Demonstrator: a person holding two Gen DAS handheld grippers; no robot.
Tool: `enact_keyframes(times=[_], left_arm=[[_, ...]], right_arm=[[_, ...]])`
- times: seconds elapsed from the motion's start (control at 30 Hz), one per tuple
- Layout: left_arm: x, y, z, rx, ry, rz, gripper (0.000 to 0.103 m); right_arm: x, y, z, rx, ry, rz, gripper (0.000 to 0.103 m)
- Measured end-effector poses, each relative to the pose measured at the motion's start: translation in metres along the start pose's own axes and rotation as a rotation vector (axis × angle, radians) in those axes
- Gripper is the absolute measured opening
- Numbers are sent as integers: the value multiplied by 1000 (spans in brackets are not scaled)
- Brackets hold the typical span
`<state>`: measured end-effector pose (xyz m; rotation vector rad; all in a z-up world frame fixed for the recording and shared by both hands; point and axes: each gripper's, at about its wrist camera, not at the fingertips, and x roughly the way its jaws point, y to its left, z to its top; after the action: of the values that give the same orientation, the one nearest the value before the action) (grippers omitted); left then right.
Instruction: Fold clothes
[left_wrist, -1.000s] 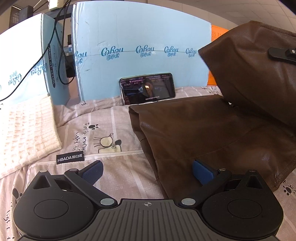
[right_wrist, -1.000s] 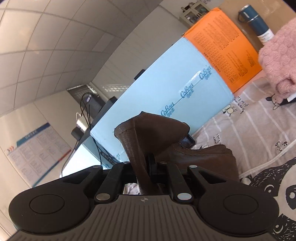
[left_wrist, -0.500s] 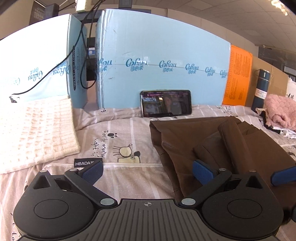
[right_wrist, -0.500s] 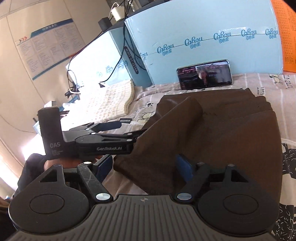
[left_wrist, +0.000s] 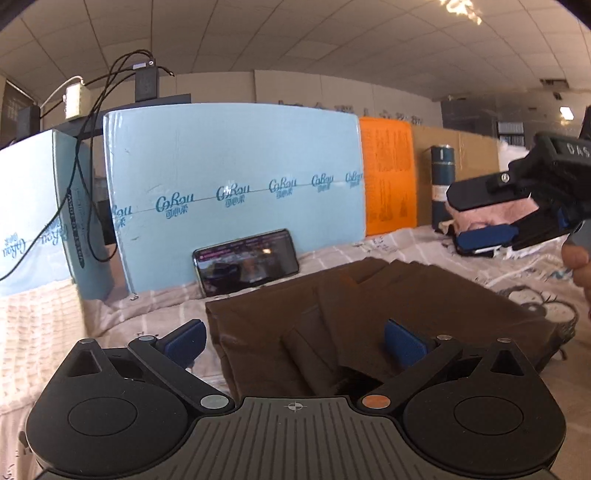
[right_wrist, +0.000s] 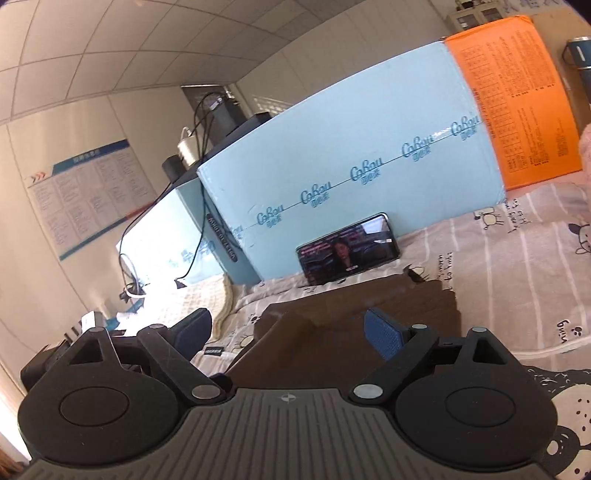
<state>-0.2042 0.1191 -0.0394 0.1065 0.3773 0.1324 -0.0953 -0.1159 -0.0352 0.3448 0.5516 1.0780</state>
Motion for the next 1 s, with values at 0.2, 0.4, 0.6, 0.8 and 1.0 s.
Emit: enact_keyframes(times=[0.2, 0.4, 0.6, 0.8, 1.0], left_arm=[[28, 20, -8, -116, 206, -84, 103], [18, 53, -9, -349, 137, -132, 103], [18, 90, -18, -687, 251, -215, 103], [20, 90, -33, -863, 297, -345, 103], [36, 76, -32, -927, 266, -500, 103]], right_arm=[[7, -33, -9, 96, -28, -93, 90], [0, -43, -15, 63, -76, -225, 95], [7, -62, -16, 172, 21, -191, 95], [18, -77, -19, 299, 144, -129, 95], [28, -70, -23, 311, 207, -8, 95]])
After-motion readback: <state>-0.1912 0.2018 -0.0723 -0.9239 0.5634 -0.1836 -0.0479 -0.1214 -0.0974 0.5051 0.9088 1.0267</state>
